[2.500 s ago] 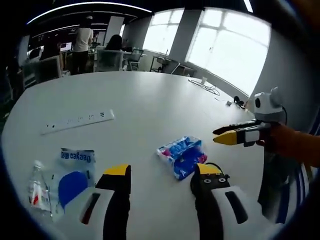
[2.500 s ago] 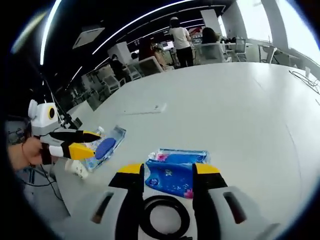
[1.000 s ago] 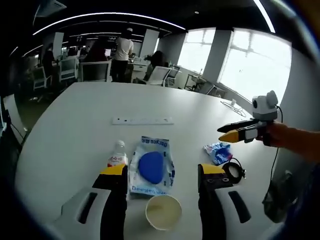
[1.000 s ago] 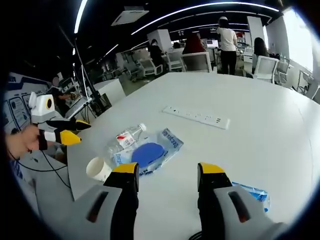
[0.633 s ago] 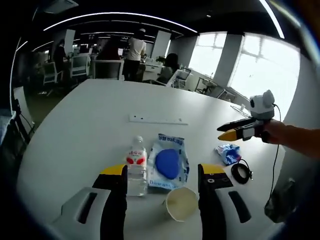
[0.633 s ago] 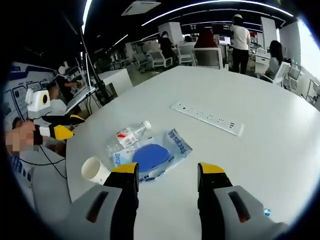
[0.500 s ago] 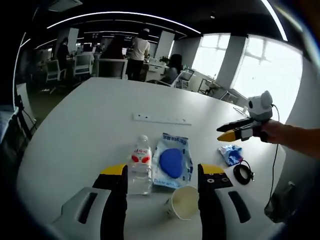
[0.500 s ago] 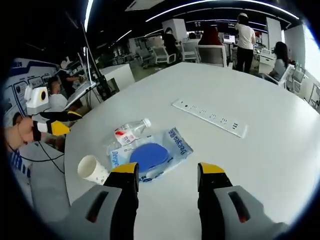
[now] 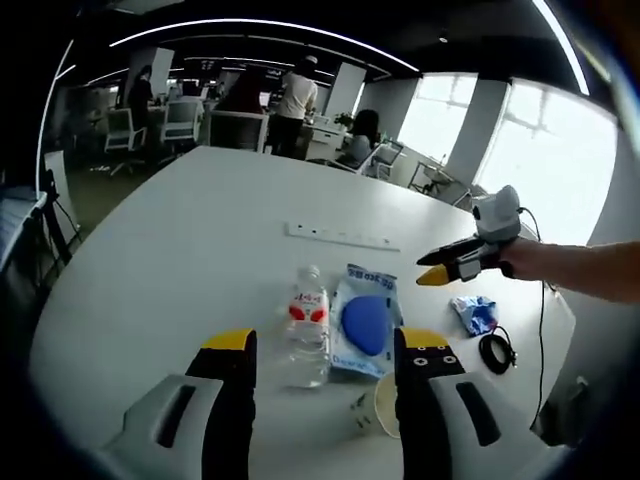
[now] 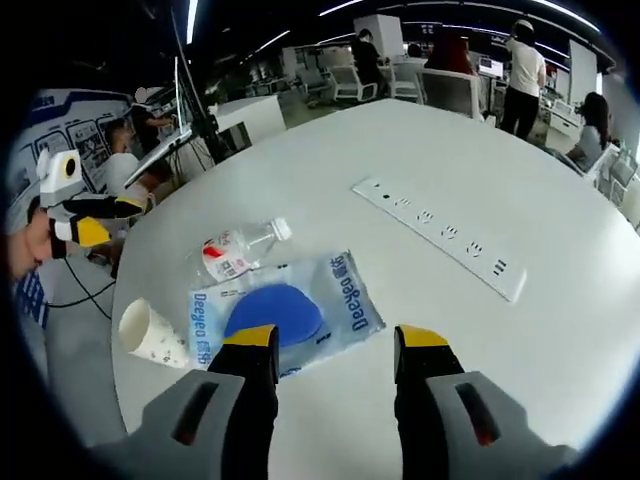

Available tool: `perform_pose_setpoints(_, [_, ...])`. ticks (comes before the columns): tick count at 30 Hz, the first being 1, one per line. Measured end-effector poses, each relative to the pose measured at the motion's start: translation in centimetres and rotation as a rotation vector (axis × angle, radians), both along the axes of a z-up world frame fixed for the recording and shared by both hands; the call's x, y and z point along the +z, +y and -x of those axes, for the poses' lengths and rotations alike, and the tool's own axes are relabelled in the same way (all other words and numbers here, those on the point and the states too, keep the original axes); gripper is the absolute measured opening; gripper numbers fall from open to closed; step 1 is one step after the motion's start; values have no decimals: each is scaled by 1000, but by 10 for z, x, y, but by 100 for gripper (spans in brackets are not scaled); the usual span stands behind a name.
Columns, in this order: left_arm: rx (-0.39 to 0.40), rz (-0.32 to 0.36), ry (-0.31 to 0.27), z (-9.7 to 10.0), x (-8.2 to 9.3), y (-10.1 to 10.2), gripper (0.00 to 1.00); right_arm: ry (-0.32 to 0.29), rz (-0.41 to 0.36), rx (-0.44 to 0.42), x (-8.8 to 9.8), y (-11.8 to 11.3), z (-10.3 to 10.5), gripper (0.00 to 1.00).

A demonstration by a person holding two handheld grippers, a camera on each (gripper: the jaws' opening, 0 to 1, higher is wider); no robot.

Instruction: Arrange the tabletop items into an orderly group along one side of the table until the central work area is clear of visible clutter.

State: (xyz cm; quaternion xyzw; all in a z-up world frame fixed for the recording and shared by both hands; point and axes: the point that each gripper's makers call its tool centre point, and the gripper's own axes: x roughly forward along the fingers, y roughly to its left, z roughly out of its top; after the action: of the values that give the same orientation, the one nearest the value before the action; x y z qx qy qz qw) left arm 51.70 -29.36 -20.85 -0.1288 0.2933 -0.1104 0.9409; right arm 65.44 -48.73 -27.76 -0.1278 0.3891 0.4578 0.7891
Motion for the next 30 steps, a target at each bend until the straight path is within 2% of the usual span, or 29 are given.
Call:
perform_pose_setpoints(8, [11,11,17,0,-12,9,54,21,46,62,-23,11,-19,42])
perform_pose_setpoints(14, [29,19,26,-3,-21,15,54,43,81,105,-42,13,-31,33])
perform_pose_setpoints(19, [31,28,40,-5,-29,15,54,70,99,137,-54,13,-37,31])
perform_pose_setpoints(25, [36,29,54,-4,-36,16,53,93,102,177,-60,15,-37,24])
perform_pose_setpoints(30, [44,29,64,-3,-41,20,53,108,119,212,-62,19,-28,19])
